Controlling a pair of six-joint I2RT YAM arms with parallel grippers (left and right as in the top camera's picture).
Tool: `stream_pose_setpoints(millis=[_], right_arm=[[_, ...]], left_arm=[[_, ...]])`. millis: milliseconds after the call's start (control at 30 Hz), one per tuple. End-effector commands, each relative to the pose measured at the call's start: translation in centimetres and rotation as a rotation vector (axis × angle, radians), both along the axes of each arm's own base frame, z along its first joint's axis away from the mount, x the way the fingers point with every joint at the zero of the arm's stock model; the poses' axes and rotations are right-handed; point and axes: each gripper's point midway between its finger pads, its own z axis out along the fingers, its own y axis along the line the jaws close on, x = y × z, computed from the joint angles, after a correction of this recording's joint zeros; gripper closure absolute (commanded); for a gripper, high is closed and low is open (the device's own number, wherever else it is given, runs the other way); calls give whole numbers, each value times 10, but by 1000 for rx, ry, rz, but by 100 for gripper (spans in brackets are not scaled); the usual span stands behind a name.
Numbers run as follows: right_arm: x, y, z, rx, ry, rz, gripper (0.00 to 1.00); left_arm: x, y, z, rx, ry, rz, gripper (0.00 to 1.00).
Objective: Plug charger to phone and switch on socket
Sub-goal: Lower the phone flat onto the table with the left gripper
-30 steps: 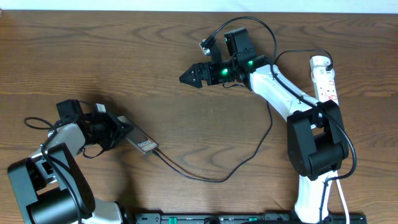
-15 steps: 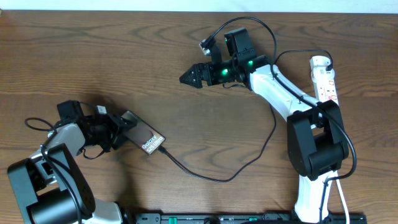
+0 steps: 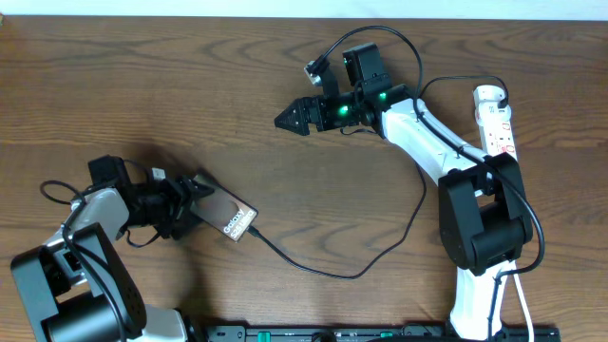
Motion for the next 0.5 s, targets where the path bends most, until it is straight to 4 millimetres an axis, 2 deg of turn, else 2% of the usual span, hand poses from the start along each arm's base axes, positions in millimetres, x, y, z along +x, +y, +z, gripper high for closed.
stream_pose_setpoints(millis=[0,200,267,367,467], right_arm=[[2,2,17,12,-47,10,1],[2,2,16,11,-45,10,1],[1,1,16,8,-38,9,1],[2,-2,13,-7,-32,-2,1],[5,-7,7,-43,-29,-28,1]], left_arm=[[-24,16,-25,129,147,18,22],[-30,13,-23,115,176,16,21],[-27,13,-20,115,162,26,16],[-12,20,0,156,70,34,13],[10,30,35,222,-87,48,12]])
